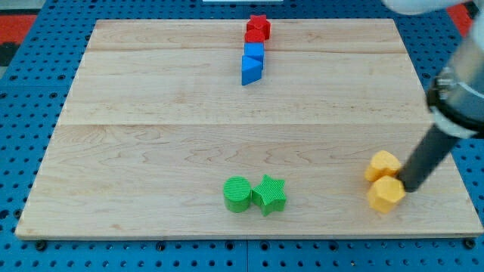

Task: Push the hexagon into the green star to the right

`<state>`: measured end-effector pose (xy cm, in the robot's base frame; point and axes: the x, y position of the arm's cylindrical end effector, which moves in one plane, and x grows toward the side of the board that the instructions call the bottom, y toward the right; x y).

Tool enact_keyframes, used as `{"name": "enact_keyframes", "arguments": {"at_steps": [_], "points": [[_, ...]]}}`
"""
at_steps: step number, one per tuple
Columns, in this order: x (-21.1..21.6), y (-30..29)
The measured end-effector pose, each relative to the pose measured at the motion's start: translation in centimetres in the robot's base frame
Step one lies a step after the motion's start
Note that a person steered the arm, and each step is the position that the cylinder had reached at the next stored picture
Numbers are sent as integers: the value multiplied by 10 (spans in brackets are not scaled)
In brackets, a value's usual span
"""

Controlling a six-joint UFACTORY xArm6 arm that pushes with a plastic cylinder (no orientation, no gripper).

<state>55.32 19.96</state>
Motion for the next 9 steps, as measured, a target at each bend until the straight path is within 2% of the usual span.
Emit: {"name": "enact_keyframes", "arguments": {"at_steps": [1,2,3,4,5,6,7,8,9], "points": [[1,-41],[4,-11],[32,16],[64,-7],[61,-53],[57,-75],[60,-28],[35,8],[29,-44]]}}
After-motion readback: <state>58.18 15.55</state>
